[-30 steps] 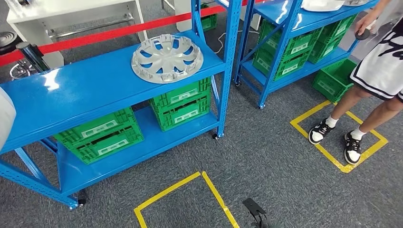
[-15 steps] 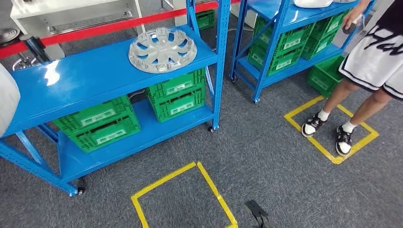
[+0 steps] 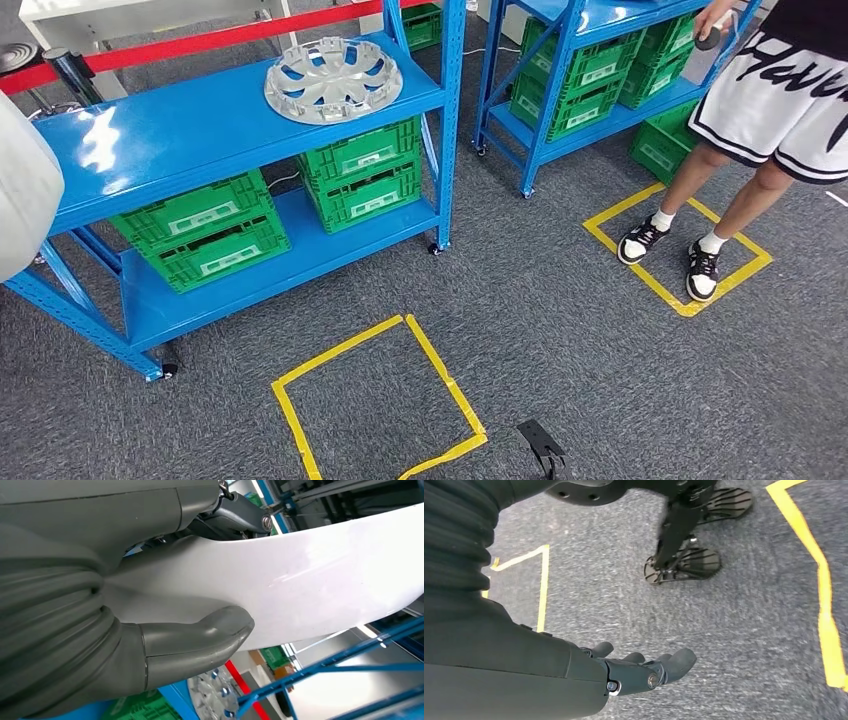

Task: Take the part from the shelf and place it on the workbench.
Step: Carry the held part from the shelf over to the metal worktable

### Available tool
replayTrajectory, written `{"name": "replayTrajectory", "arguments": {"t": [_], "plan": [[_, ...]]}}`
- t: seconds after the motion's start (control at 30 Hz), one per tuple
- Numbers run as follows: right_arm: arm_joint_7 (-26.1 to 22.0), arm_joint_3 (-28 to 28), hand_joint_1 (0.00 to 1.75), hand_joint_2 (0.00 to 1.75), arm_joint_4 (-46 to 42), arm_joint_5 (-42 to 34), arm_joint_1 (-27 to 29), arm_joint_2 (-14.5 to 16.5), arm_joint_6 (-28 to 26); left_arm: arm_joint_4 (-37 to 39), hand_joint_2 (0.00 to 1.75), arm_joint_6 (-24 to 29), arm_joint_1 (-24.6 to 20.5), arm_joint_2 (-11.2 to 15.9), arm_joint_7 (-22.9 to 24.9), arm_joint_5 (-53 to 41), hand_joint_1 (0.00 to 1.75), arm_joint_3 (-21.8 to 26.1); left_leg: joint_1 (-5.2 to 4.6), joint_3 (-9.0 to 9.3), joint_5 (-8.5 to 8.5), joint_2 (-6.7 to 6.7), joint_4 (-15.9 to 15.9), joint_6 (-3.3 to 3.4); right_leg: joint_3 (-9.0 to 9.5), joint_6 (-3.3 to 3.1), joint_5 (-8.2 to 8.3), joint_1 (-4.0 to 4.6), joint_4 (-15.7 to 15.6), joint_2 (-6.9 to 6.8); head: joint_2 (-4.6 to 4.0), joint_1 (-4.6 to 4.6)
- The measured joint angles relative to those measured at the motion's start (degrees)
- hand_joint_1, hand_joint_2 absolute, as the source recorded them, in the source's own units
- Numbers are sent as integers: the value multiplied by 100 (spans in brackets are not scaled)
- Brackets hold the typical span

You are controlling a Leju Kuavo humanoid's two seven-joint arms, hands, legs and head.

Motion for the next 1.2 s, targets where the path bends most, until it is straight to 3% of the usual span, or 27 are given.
{"name": "replayTrajectory", "arguments": {"t": [0.07,0.1,0.17,0.23,0.27,0.3,0.33,0.37,0.4,0.47,0.53,0.6,0.63,0.67,0.73,0.77,0.8,0.87,0.9,0.93,1.0,1.03,1.1,1.13,1.2], "plan": [[-3,-25,0,175,0,5,12,3,0,43,175,17,-53,9,-29,54,175,-25,9,-11,66,0,-4,-66,-40,-71,56,1,-51,-9,0,1],[-7,-35,0,175,0,13,14,5,0,63,175,30,-65,22,-39,75,175,-39,16,-38,4,-8,31,-101,-83,-115,111,-4,-53,-18,0,-1],[-15,-44,0,175,0,33,12,11,0,83,175,56,-56,69,-51,102,175,-56,41,-162,-433,-26,379,-174,-205,-190,240,-18,-62,-37,0,-16],[-14,-52,0,175,0,49,13,11,-2,82,175,85,-7,114,-58,114,175,-65,61,-303,-950,-33,1042,-230,-364,-214,378,-13,-56,-38,0,-28],[-14,-58,0,175,0,52,15,11,-4,80,175,94,31,129,-61,118,175,-68,66,-324,-1046,-34,1333,-243,-452,-212,449,-11,-52,-38,0,-26],[-14,-66,0,175,0,55,16,11,-7,80,175,98,65,138,-63,119,175,-70,68,-283,-1002,-34,1484,-245,-542,-206,517,-8,-47,-39,0,-27],[-14,-73,0,175,0,55,17,11,-9,79,175,99,90,147,-63,119,175,-74,70,-147,-858,-35,1445,-236,-635,-196,587,-5,-41,-40,0,-27],[-14,-77,0,175,0,56,16,11,-9,75,175,99,103,154,-64,119,175,-76,70,76,-701,-37,1228,-216,-717,-184,653,-2,-37,-42,0,-25],[-14,-78,0,175,0,56,15,11,-9,62,175,99,107,162,-63,119,175,-78,65,368,-651,-39,856,-185,-783,-167,715,1,-36,-43,0,-25],[-13,-79,0,175,0,55,12,13,-9,19,175,99,103,175,-67,119,175,-84,30,895,-760,-47,99,-120,-850,-116,826,1,-46,-44,0,-20],[-12,-80,0,175,0,55,12,13,-9,-11,175,101,91,185,-70,119,175,-92,-18,1035,-835,-52,-215,-53,-867,-45,938,-21,-88,-46,0,-28],[-10,-82,0,175,0,56,23,13,-9,-10,175,101,87,189,-67,119,175,-100,-10,952,-706,-35,-260,40,-911,23,941,-37,-93,-36,0,-55],[-8,-83,0,175,1,56,31,15,-2,-11,175,101,90,187,-65,119,175,-104,1,901,-629,-25,-279,89,-963,46,797,-38,0,-28,0,-56],[-8,-83,0,175,1,57,36,17,4,-13,175,101,90,183,-64,119,175,-108,15,837,-550,-15,-290,128,-1037,63,550,-39,197,-21,0,-58],[-7,-83,0,175,1,58,33,21,17,-17,175,110,91,174,-60,113,175,-110,15,657,-411,-11,-270,163,-1213,88,-17,-44,880,-15,0,-45],[-7,-83,0,175,1,58,30,18,17,-16,175,117,93,168,-56,108,175,-110,16,555,-343,-11,-253,162,-1265,103,-156,-46,1220,-16,0,-42],[-2,-83,0,175,0,58,28,14,17,-14,175,124,97,165,-52,103,175,-112,19,450,-278,-11,-232,155,-1257,115,-156,-47,1444,-16,0,-42],[10,-84,0,175,0,58,28,7,17,-4,175,127,100,163,-50,100,175,-114,36,239,-160,-14,-174,119,-976,131,122,-54,1335,-16,0,-40],[15,-85,0,175,0,57,24,5,17,2,175,122,97,165,-51,101,175,-115,44,143,-108,-17,-132,89,-699,136,205,-62,1015,-16,0,-35],[15,-85,0,175,0,56,17,4,17,6,175,115,89,171,-56,103,175,-114,43,58,-66,-20,-84,55,-395,130,184,-58,605,-11,0,-21],[8,-85,0,175,0,52,6,1,17,34,175,98,43,177,-71,110,175,-116,31,-32,19,-17,-24,-17,-21,72,14,-46,37,10,0,3],[2,-85,0,175,0,51,6,-2,17,64,175,92,2,175,-79,114,175,-120,28,-48,65,-15,-22,-49,16,29,-25,-31,-62,18,0,10],[-11,-86,0,175,1,59,12,-6,17,149,175,91,-83,161,-82,119,175,-130,41,-83,99,-20,-27,-117,-62,-67,58,-36,-63,9,0,2],[-16,-87,0,175,1,69,11,-9,17,186,175,95,-108,158,-76,119,175,-133,50,-125,-22,-26,53,-152,-113,-118,119,-39,-68,-1,0,-4],[-22,-87,0,175,0,93,4,-15,17,235,175,108,-127,158,-61,114,175,-137,67,-255,-514,-35,496,-210,-240,-193,245,-42,-73,-12,0,-18]]}}
